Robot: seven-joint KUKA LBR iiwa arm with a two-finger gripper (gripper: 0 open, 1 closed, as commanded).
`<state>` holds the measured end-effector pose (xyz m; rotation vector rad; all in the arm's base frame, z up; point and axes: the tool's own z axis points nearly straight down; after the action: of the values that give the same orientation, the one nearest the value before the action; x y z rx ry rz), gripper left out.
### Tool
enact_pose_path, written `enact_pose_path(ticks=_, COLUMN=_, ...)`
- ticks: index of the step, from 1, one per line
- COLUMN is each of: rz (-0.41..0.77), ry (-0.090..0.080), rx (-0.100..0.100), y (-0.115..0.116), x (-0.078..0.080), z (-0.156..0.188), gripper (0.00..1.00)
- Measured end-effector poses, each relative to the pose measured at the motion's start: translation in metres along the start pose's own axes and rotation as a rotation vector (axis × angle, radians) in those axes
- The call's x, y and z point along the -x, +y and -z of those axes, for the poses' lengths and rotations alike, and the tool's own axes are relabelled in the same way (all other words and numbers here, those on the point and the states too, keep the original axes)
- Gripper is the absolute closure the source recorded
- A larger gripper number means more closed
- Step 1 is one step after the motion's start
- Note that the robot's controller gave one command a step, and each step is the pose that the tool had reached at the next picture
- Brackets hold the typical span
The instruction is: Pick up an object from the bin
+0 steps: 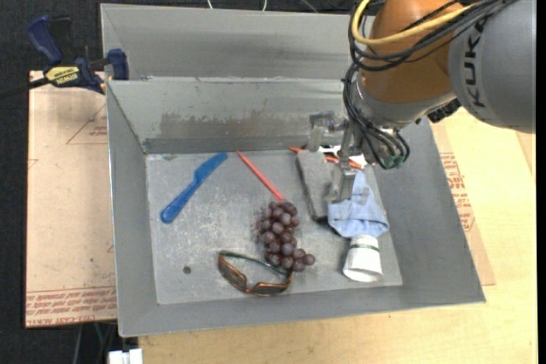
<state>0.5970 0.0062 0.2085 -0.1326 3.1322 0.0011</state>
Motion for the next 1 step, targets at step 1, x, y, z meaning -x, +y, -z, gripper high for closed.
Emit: enact_pose_path(ticks=1, rz=0.147, ry=0.003, rx=0.002, y=-0.0389, x=-0.0462, z=-0.0332, gripper=0.00)
